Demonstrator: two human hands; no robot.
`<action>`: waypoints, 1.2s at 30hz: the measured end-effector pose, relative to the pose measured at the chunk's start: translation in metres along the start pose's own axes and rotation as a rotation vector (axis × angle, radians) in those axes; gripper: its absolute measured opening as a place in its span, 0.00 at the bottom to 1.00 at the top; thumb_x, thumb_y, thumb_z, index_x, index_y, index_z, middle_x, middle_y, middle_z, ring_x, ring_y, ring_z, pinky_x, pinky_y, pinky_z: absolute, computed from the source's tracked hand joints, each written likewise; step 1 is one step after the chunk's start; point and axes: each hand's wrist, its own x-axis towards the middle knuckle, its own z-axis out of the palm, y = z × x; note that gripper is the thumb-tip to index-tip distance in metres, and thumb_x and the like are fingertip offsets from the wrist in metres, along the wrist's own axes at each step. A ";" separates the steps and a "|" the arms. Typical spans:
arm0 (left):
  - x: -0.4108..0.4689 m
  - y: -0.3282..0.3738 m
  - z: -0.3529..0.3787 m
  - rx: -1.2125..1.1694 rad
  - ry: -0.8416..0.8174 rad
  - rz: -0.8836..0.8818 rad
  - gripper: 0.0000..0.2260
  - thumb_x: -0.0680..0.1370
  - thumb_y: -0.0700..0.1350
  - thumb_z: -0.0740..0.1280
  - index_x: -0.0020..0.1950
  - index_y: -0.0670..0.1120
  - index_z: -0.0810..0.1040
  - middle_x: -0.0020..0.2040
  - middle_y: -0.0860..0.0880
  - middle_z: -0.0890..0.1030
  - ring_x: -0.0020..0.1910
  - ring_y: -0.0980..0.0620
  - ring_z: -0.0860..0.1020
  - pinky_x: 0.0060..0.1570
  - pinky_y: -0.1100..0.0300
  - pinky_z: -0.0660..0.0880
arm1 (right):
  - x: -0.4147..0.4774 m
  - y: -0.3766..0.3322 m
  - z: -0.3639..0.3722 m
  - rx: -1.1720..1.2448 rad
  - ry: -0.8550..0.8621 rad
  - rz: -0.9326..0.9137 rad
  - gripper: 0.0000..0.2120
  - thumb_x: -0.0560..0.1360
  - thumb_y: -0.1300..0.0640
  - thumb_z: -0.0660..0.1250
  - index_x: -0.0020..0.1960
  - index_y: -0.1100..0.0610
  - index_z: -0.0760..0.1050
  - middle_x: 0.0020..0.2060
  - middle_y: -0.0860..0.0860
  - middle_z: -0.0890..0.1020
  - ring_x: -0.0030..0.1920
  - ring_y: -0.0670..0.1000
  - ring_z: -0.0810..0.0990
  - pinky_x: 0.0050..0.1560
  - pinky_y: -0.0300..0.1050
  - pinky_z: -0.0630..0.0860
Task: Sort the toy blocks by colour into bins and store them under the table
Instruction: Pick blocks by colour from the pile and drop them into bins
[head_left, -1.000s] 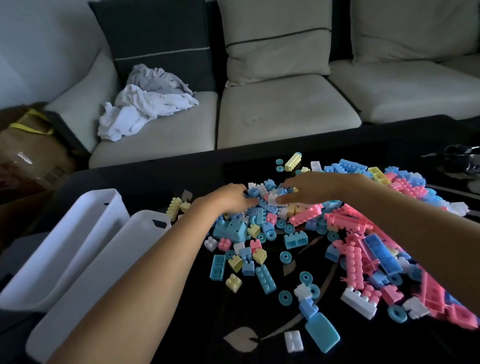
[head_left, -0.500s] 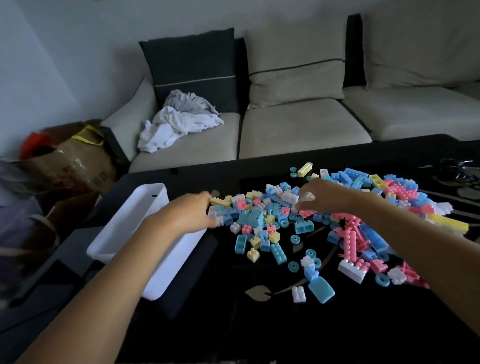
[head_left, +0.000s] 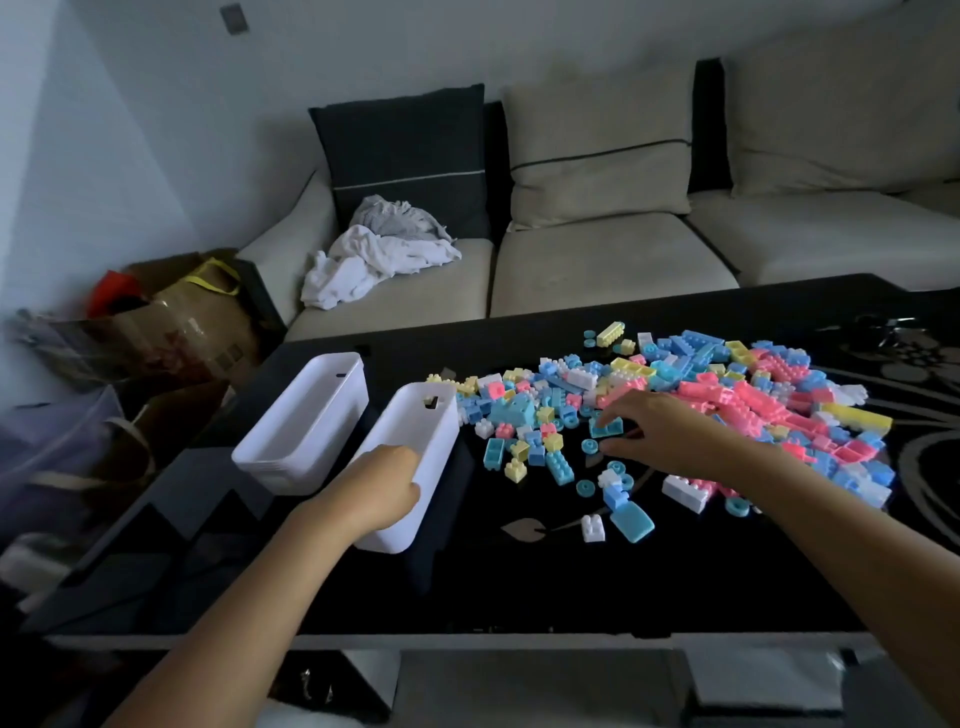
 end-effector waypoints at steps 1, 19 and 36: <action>-0.001 0.005 0.000 -0.009 0.007 0.006 0.14 0.79 0.43 0.58 0.34 0.45 0.59 0.33 0.50 0.65 0.32 0.51 0.64 0.30 0.58 0.58 | -0.005 0.000 0.000 0.004 0.000 -0.003 0.17 0.75 0.46 0.66 0.61 0.51 0.75 0.58 0.47 0.77 0.52 0.43 0.75 0.55 0.36 0.73; 0.036 0.104 0.001 -0.143 0.063 0.494 0.22 0.77 0.38 0.66 0.69 0.51 0.70 0.68 0.51 0.71 0.66 0.53 0.70 0.64 0.59 0.68 | -0.040 0.007 0.037 0.126 -0.109 0.087 0.23 0.70 0.45 0.72 0.60 0.50 0.66 0.43 0.46 0.75 0.41 0.48 0.75 0.40 0.44 0.72; 0.046 0.095 -0.011 -0.430 0.318 0.353 0.13 0.78 0.49 0.64 0.62 0.46 0.72 0.54 0.51 0.79 0.50 0.54 0.77 0.51 0.58 0.76 | -0.039 0.019 0.030 0.314 0.084 0.178 0.04 0.76 0.55 0.66 0.48 0.55 0.75 0.41 0.51 0.81 0.40 0.49 0.80 0.44 0.45 0.76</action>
